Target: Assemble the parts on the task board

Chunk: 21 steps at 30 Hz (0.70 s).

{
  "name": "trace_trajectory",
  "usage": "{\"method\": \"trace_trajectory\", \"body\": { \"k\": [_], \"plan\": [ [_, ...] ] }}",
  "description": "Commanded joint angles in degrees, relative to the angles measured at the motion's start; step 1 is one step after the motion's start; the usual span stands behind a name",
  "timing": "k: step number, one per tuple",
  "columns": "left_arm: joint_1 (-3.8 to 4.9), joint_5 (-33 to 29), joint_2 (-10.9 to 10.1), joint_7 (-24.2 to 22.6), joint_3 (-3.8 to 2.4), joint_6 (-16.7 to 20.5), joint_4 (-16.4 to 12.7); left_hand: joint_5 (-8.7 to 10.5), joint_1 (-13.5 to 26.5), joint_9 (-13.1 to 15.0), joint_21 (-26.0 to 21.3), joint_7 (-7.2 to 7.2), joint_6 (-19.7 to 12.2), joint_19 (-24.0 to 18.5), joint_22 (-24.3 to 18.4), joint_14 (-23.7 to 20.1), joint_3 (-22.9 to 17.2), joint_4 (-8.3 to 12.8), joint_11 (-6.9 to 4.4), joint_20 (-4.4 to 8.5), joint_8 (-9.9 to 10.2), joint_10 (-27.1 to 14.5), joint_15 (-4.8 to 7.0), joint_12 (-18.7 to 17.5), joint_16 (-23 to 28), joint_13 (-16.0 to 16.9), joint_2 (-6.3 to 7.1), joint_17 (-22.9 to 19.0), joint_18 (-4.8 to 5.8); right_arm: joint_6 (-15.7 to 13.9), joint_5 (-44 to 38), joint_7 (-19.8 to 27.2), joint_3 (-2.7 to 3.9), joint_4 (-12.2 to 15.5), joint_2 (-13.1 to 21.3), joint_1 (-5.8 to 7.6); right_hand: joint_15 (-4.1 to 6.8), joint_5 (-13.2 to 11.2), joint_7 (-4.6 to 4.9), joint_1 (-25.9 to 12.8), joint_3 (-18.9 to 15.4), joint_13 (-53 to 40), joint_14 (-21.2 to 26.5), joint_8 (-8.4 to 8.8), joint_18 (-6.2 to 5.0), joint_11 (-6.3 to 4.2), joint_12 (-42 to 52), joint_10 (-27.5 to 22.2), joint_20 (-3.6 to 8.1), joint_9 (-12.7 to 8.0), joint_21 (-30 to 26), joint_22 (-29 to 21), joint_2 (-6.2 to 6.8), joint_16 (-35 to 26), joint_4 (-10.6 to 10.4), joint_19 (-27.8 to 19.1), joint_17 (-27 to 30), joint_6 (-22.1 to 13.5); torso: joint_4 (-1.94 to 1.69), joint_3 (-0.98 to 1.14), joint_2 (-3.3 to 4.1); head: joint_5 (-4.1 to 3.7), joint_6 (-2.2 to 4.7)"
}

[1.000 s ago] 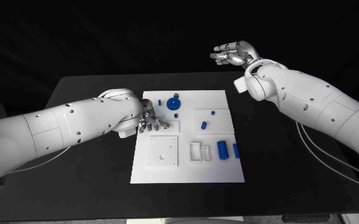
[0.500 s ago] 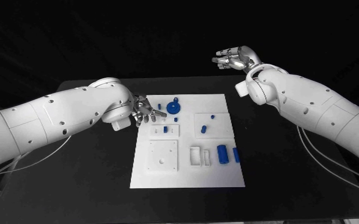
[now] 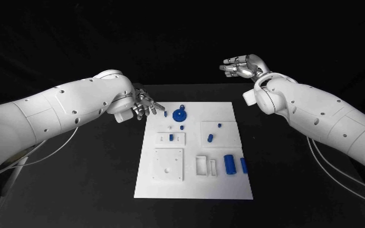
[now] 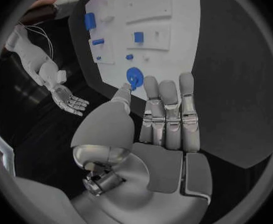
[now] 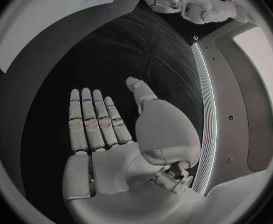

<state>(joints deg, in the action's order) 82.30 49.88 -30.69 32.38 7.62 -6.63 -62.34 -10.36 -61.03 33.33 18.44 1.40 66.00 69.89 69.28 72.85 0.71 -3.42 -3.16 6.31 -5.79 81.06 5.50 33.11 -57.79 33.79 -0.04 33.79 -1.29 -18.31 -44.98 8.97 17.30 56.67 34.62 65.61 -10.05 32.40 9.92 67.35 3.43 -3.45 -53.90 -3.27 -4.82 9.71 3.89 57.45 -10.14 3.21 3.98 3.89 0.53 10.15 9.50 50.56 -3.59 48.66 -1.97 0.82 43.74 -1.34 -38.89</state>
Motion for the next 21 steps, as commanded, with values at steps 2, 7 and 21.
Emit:
{"method": "trace_trajectory", "body": {
  "k": [2,7,21],
  "plan": [
    [0.40,1.2,1.6,-2.4,-0.07,-1.3,3.3,0.44,0.4,-3.3,-0.8,0.28,-0.3,0.6,0.9,-0.4,-0.2,-0.8,0.30,-0.02,0.4,-0.4,-0.28,0.5,-0.5,-0.1,0.79,-0.2,0.92,-0.3,0.3,1.0,0.03,0.5,0.0,0.02,0.10,0.4,0.06,-0.4,0.6,0.1,-0.3,0.05,0.16,-0.06,-0.2,0.3,0.33,0.0,0.2,0.0,-0.08,0.0,0.1,-0.2,0.1,0.5,-0.06,-0.05,0.03,0.49,0.71],
    [0.50,1.5,3.9,-3.4,-0.07,-1.8,7.4,0.77,0.6,-4.3,-2.4,0.23,-0.6,1.0,2.7,-0.7,-2.2,-2.9,0.33,-0.06,-1.2,-0.8,-0.33,0.9,-1.0,-0.2,3.09,-0.6,0.95,-0.3,0.3,1.1,0.03,0.8,-0.2,0.02,0.12,0.4,0.07,-0.4,0.7,0.1,-0.3,0.05,0.23,-0.07,-0.2,0.3,0.31,0.0,0.1,-0.1,-0.03,0.0,0.1,-0.4,0.1,0.5,0.11,-0.06,0.31,0.78,0.70],
    [0.24,2.8,7.9,-8.3,0.02,-0.6,15.2,-0.64,1.4,17.5,-4.2,-1.48,-7.4,1.8,6.8,-2.6,-4.2,-7.3,-0.54,0.31,-17.5,-3.4,0.15,6.7,-6.2,2.1,5.87,-0.3,1.29,-0.8,0.2,1.1,0.04,2.7,0.7,0.03,0.08,0.6,0.12,-0.6,0.9,0.1,-0.2,0.06,0.32,-0.02,-0.2,0.2,0.31,0.0,0.2,0.0,0.22,-0.1,0.2,-0.6,0.1,0.2,0.43,-0.10,1.44,1.78,1.65]
  ]
}}
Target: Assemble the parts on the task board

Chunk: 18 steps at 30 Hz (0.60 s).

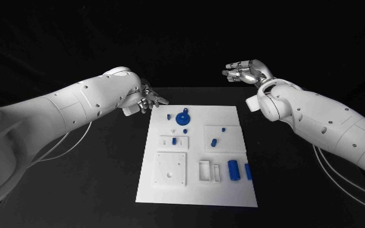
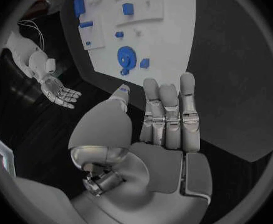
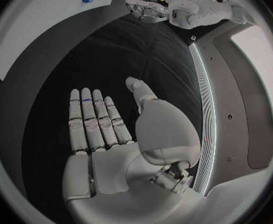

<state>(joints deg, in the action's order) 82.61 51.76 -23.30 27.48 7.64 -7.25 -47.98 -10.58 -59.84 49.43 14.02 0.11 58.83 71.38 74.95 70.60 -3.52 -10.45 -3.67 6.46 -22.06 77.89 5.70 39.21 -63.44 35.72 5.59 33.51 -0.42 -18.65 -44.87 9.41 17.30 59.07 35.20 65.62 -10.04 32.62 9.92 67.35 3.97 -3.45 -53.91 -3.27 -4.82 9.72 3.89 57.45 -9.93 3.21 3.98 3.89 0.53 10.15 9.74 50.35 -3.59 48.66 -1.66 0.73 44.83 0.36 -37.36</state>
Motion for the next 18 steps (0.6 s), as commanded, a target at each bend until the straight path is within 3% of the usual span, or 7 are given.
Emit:
{"method": "trace_trajectory", "body": {
  "k": [1,4,7,12,14,18],
  "plan": [
    [-0.10,1.0,0.7,-3.5,0.01,-0.1,1.1,-0.55,0.3,2.2,0.4,-0.32,-0.3,0.2,1.2,-0.3,0.0,-0.3,-0.12,0.19,-1.9,-0.3,0.02,1.1,-0.9,0.3,0.17,0.1,0.42,-0.6,0.1,0.7,0.04,0.5,0.2,0.02,0.06,0.4,0.12,-0.6,0.4,0.1,-0.2,0.05,0.32,-0.02,-0.2,0.2,0.11,0.0,0.2,0.0,0.23,-0.1,0.0,-0.4,0.1,0.2,0.17,-0.02,0.43,0.11,0.22],
    [-0.28,1.0,1.4,-3.9,0.12,-0.5,2.1,-0.67,0.6,5.0,1.5,-0.67,-1.2,0.0,1.2,-0.7,-0.1,-0.7,-0.31,0.31,-4.5,-0.8,0.16,2.9,-2.6,0.9,0.08,0.2,0.42,-0.7,0.1,0.7,0.04,0.9,0.3,0.02,0.06,0.4,0.12,-0.6,0.4,0.1,-0.2,0.05,0.32,-0.02,-0.2,0.2,0.11,0.0,0.2,0.0,0.23,-0.1,0.0,-0.4,0.1,0.2,0.31,0.03,0.61,0.23,0.19],
    [-0.57,1.2,2.2,-4.1,0.25,-0.8,3.3,-0.96,0.7,6.0,2.6,-0.71,-2.0,-0.5,1.2,-1.2,-0.1,-0.6,-0.34,0.34,-5.8,-1.6,0.17,4.2,-3.5,1.1,-0.09,-0.1,0.42,-0.7,0.1,0.6,0.04,1.4,0.4,0.02,0.06,0.4,0.14,-0.6,0.4,0.1,-0.2,0.06,0.32,-0.01,-0.2,0.2,0.11,0.0,0.2,0.0,0.27,0.0,0.0,-0.4,0.1,0.1,0.39,0.01,0.73,0.21,0.20],
    [-1.14,2.6,3.2,-4.6,0.40,-1.3,4.7,-0.84,1.2,6.6,3.0,-0.81,-2.2,-0.7,1.2,-1.4,-0.2,-1.4,-0.37,0.33,-6.5,-1.7,0.17,4.5,-3.8,0.8,0.06,-0.4,0.42,-0.7,0.0,0.2,0.04,1.9,0.5,0.03,0.02,0.4,0.17,-0.4,0.5,0.1,-0.1,0.08,0.34,0.03,-0.2,0.1,0.08,0.0,0.1,0.0,0.36,-0.1,0.1,-0.5,0.1,-0.1,0.53,0.05,0.91,0.30,0.05],
    [-1.34,4.0,3.5,-4.8,0.45,-1.6,5.1,-0.86,1.5,6.3,2.9,-0.58,-2.7,-1.1,1.1,-1.8,-0.3,-1.8,-0.18,0.20,-6.1,-2.2,0.00,4.3,-3.6,0.6,0.04,-0.6,0.42,-0.7,0.0,0.0,0.04,2.0,0.6,0.03,-0.04,0.2,0.23,-0.2,0.6,0.1,0.0,0.10,0.38,0.09,-0.2,-0.1,0.03,0.0,0.1,-0.1,0.38,-0.1,0.3,-0.6,0.1,-0.4,0.59,0.09,1.00,0.30,0.30],
    [-1.73,6.1,4.1,-5.0,0.56,-2.4,5.6,-0.46,1.7,5.1,2.7,-0.41,-2.5,-1.2,1.1,-2.1,-0.6,-3.0,-0.06,0.09,-5.6,-2.4,-0.12,4.4,-3.8,0.2,0.61,-1.1,0.42,-0.7,-0.1,-0.4,0.04,2.1,0.6,0.03,-0.08,0.3,0.26,-0.2,0.5,0.1,0.1,0.09,0.37,0.13,-0.2,-0.3,-0.01,0.0,0.1,-0.1,0.37,-0.2,0.2,-0.7,0.1,-0.6,0.65,0.04,1.15,0.21,0.01]
  ]
}}
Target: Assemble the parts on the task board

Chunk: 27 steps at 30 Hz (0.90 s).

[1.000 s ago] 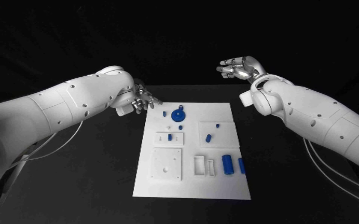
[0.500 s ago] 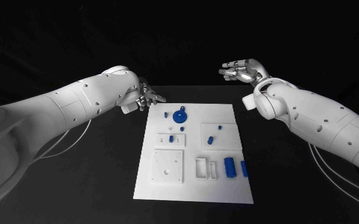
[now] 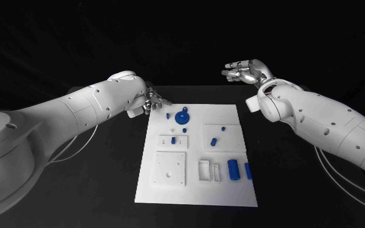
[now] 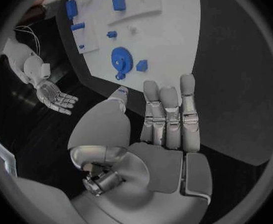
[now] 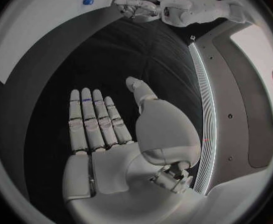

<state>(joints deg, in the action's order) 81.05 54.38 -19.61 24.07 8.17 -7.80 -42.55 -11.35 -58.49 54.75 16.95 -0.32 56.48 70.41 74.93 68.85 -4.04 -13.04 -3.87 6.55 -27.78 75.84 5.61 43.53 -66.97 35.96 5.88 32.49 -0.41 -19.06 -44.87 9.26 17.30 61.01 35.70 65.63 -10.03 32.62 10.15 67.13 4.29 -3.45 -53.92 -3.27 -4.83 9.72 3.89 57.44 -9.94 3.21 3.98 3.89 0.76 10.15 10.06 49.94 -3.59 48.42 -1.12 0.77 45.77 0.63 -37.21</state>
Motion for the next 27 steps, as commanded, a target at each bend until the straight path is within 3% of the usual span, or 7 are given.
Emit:
{"method": "trace_trajectory", "body": {
  "k": [1,11,19,27],
  "plan": [
    [-0.24,3.8,0.5,-1.6,0.05,-2.1,0.3,0.30,0.3,-0.3,-0.2,0.04,-0.3,-0.3,1.1,-0.4,-0.1,-0.5,0.18,-0.02,0.2,-0.5,-0.05,0.1,-0.3,-0.1,0.37,-0.1,0.41,-0.3,-0.1,-0.3,0.04,0.2,0.1,0.03,-0.09,0.3,0.02,0.0,0.2,0.1,0.1,0.09,0.38,0.13,-0.2,-0.3,0.00,0.0,0.1,-0.1,0.14,-0.2,-0.1,-0.3,0.1,-0.4,0.10,0.03,0.22,-0.07,-0.23],
    [-0.82,5.4,1.4,-1.7,0.35,-4.8,1.5,0.59,0.6,-1.7,-1.2,0.79,-1.7,-1.1,1.1,-2.1,-0.2,-1.8,0.82,-0.57,1.2,-2.2,-0.67,0.4,-0.6,-0.3,0.69,-0.6,0.40,-0.4,-0.1,-0.4,0.04,0.4,0.1,0.04,-0.10,0.3,0.03,0.0,0.2,0.1,0.1,0.10,0.35,0.13,-0.2,-0.3,-0.01,0.0,0.1,0.0,0.17,-0.1,-0.1,-0.4,0.1,-0.4,0.07,-0.05,0.19,-0.09,-1.12],
    [-1.26,5.1,1.7,-1.8,0.45,-5.4,1.9,0.72,0.9,-3.1,-1.7,1.00,-2.0,-1.0,1.1,-2.4,-0.3,-2.6,1.00,-0.72,1.5,-2.6,-0.82,0.8,-0.9,-0.7,1.03,-1.2,0.41,-0.4,-0.1,-0.4,0.04,0.4,0.0,0.05,-0.10,0.4,0.09,0.0,0.1,0.1,0.2,0.10,0.34,0.16,-0.2,-0.4,-0.04,0.0,0.1,0.0,0.22,-0.1,-0.3,-0.4,0.1,-0.6,0.20,0.00,0.24,-0.05,-1.47],
    [-1.48,4.2,1.8,-1.8,0.49,-6.4,1.9,0.97,1.4,-5.3,-2.1,1.29,-2.1,-1.0,1.1,-2.6,-0.4,-2.8,1.20,-0.80,2.4,-3.1,-0.96,1.1,-1.1,-0.9,0.89,-1.6,0.35,-0.4,-1.6,0.3,0.04,0.5,-0.1,0.05,-0.04,0.6,0.07,0.1,0.1,0.1,0.2,0.10,0.41,0.18,-0.2,-0.4,-0.05,0.0,0.1,-0.1,0.19,0.0,-0.4,-0.6,0.1,-0.6,0.05,-0.02,0.21,-0.01,-1.50]
  ]
}}
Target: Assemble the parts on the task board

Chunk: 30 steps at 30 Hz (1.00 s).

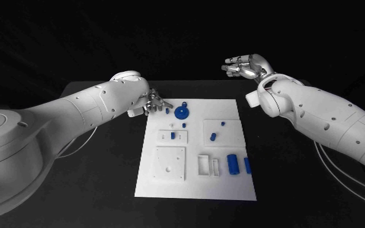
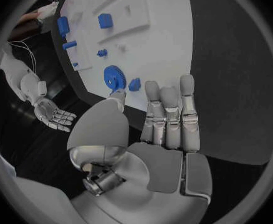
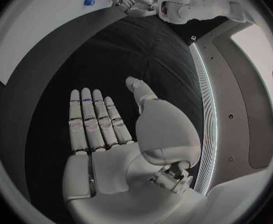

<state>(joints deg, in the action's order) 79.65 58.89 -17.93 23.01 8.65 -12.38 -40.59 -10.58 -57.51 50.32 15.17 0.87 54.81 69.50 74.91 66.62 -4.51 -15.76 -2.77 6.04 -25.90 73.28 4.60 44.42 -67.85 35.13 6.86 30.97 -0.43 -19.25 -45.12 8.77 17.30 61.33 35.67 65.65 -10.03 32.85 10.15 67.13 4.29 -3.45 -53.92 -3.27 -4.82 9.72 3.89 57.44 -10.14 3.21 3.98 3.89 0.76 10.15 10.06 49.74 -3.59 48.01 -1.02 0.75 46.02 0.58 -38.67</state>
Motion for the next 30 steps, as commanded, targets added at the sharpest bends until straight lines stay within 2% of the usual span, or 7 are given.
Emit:
{"method": "trace_trajectory", "body": {
  "k": [1,3,12,17,20,27,30],
  "plan": [
    [-0.09,-0.4,0.2,-0.7,0.01,-1.9,-0.1,0.37,0.4,-2.0,-0.3,0.20,-0.4,0.0,1.2,-0.4,0.1,-0.1,0.14,-0.32,0.9,-0.6,0.05,0.3,-0.3,-0.2,-0.03,-0.2,0.33,-0.2,-1.5,0.8,0.04,0.2,-0.1,0.03,-0.05,0.3,0.07,0.1,0.1,0.1,0.2,0.10,0.41,0.17,-0.2,-0.5,0.16,0.0,0.1,-0.1,0.22,0.0,-0.4,-0.4,0.1,-0.2,-0.07,0.03,-0.03,0.00,-0.16],
    [-0.10,-0.5,0.1,-0.7,0.01,-2.0,-0.2,0.46,0.4,-3.2,-0.4,0.25,-0.3,0.0,1.2,-0.5,0.1,-0.1,0.17,-0.36,0.9,-0.6,0.01,0.4,-0.3,-0.2,0.00,-0.3,0.30,-0.1,-1.7,0.8,0.04,0.2,-0.2,0.03,-0.04,0.4,0.07,0.1,0.1,0.1,0.2,0.10,0.41,0.17,-0.2,-0.4,0.17,0.0,0.1,0.0,0.23,0.0,-0.4,-0.4,0.1,-0.3,-0.03,0.06,-0.01,0.12,-0.04],
    [-0.36,-1.1,0.6,-0.7,0.01,-2.1,0.2,0.44,0.4,-3.8,-0.5,0.36,-0.8,0.0,1.2,-0.6,0.3,0.4,0.27,-0.42,0.5,-0.9,-0.07,0.4,-0.4,-0.3,-0.59,-0.4,0.26,0.3,-2.0,1.1,0.04,0.2,-0.4,0.02,-0.13,0.9,0.15,-0.1,-0.5,0.1,0.4,0.11,0.44,0.24,-0.2,-0.6,0.13,0.0,0.1,-0.1,0.50,0.0,-0.8,-0.5,0.1,-0.7,-0.05,0.04,-0.11,0.27,-0.28],
    [-0.50,-1.3,1.1,-0.6,0.01,-1.9,0.6,0.35,0.6,-4.7,-0.7,0.45,-1.0,0.0,1.2,-0.6,0.9,2.1,0.32,-0.48,0.4,-1.0,-0.11,0.5,-0.4,-0.4,-1.95,-0.5,0.21,0.4,-2.0,1.2,0.04,0.1,-0.6,0.02,-0.13,1.0,0.16,0.1,-0.9,0.1,0.4,0.11,0.42,0.26,-0.2,-0.6,0.10,-0.1,0.1,-0.1,0.44,0.0,-1.0,-0.6,0.1,-0.7,0.02,0.07,0.05,0.24,-0.15],
    [-0.56,-1.4,1.4,-0.5,0.00,-1.7,1.0,0.32,0.5,-5.8,-0.7,0.55,-1.1,0.1,1.2,-0.6,2.0,4.5,0.36,-0.52,0.6,-1.1,-0.14,0.7,-0.5,-0.4,-3.69,-0.6,0.12,0.3,-2.0,1.3,0.04,0.3,-0.8,0.02,-0.12,1.2,0.13,0.2,-0.8,0.1,0.4,0.10,0.40,0.24,-0.2,-0.6,0.11,0.0,0.2,0.0,0.17,0.0,-1.1,-0.5,0.1,-0.6,-0.01,0.01,0.08,0.35,-0.11],
    [-0.83,-1.8,1.9,-0.4,-0.01,-2.2,1.7,0.28,0.6,-6.4,-0.8,0.53,-1.2,0.1,1.2,-0.6,3.3,6.6,0.36,-0.52,0.2,-1.2,-0.13,0.8,-0.6,-0.5,-5.38,-0.7,0.14,0.3,-1.9,1.3,0.04,0.4,-1.2,0.02,-0.11,1.4,0.12,0.2,-0.8,0.1,0.4,0.12,0.40,0.22,-0.2,-0.6,0.12,-0.1,0.2,-0.1,0.05,0.1,-1.1,-0.5,0.1,-0.6,-0.04,0.03,0.09,0.42,-0.36],
    [-1.00,-1.9,2.0,-0.3,-0.01,-2.4,1.9,0.26,0.5,-6.4,-0.8,0.55,-1.3,0.1,1.2,-0.7,3.3,6.8,0.37,-0.53,0.2,-1.2,-0.15,0.8,-0.6,-0.5,-5.51,-0.7,0.15,0.3,-1.9,1.4,0.04,0.3,-1.3,0.02,-0.11,1.4,0.13,0.2,-0.8,0.1,0.4,0.14,0.40,0.23,-0.2,-0.6,0.12,-0.1,0.1,-0.1,0.05,0.1,-1.1,-0.5,0.1,-0.7,-0.05,0.04,0.08,0.38,-0.51]
  ]
}}
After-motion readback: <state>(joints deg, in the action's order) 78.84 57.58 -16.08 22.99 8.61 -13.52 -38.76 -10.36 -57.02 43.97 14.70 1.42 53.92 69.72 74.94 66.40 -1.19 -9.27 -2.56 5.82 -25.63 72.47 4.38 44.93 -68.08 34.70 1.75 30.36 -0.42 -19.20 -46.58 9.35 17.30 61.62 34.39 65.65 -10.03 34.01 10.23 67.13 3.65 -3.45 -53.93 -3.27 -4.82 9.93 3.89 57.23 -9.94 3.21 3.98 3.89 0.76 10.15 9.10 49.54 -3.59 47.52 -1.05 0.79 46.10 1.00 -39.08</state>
